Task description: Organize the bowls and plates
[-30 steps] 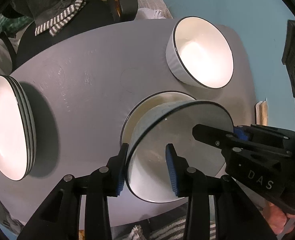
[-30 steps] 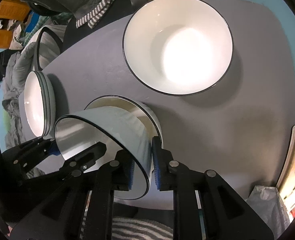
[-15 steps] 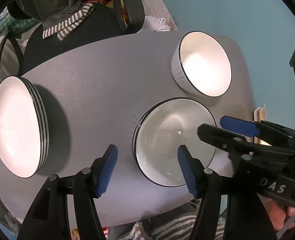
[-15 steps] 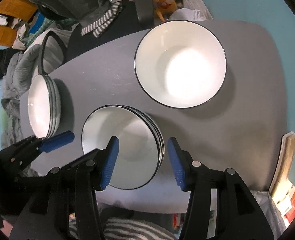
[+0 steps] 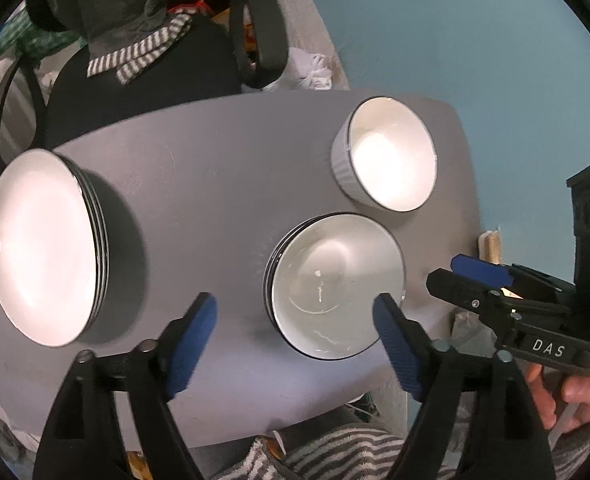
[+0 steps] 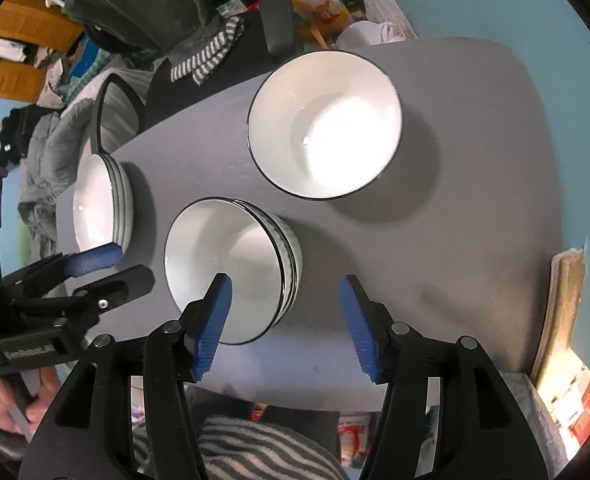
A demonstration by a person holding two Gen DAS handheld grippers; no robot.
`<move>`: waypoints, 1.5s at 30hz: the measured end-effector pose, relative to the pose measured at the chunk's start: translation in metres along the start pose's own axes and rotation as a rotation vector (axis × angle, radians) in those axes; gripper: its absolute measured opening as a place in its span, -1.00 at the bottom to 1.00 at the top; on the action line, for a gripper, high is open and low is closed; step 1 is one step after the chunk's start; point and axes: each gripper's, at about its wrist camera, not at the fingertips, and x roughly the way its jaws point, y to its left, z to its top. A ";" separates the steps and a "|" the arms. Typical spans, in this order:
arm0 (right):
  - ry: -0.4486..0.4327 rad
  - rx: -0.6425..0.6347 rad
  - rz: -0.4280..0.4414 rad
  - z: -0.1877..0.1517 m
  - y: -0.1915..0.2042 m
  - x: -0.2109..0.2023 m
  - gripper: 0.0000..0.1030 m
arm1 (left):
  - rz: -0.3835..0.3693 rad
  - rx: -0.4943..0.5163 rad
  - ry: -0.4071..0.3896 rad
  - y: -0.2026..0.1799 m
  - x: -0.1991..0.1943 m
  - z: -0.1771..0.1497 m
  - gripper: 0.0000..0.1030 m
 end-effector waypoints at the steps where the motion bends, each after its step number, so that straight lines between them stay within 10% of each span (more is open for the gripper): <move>1: -0.006 0.004 0.006 -0.001 -0.002 -0.003 0.28 | 0.002 0.016 0.001 -0.002 -0.001 0.001 0.69; 45: -0.056 0.183 0.030 0.079 -0.090 0.027 0.29 | 0.026 0.224 0.157 -0.051 0.093 0.135 0.69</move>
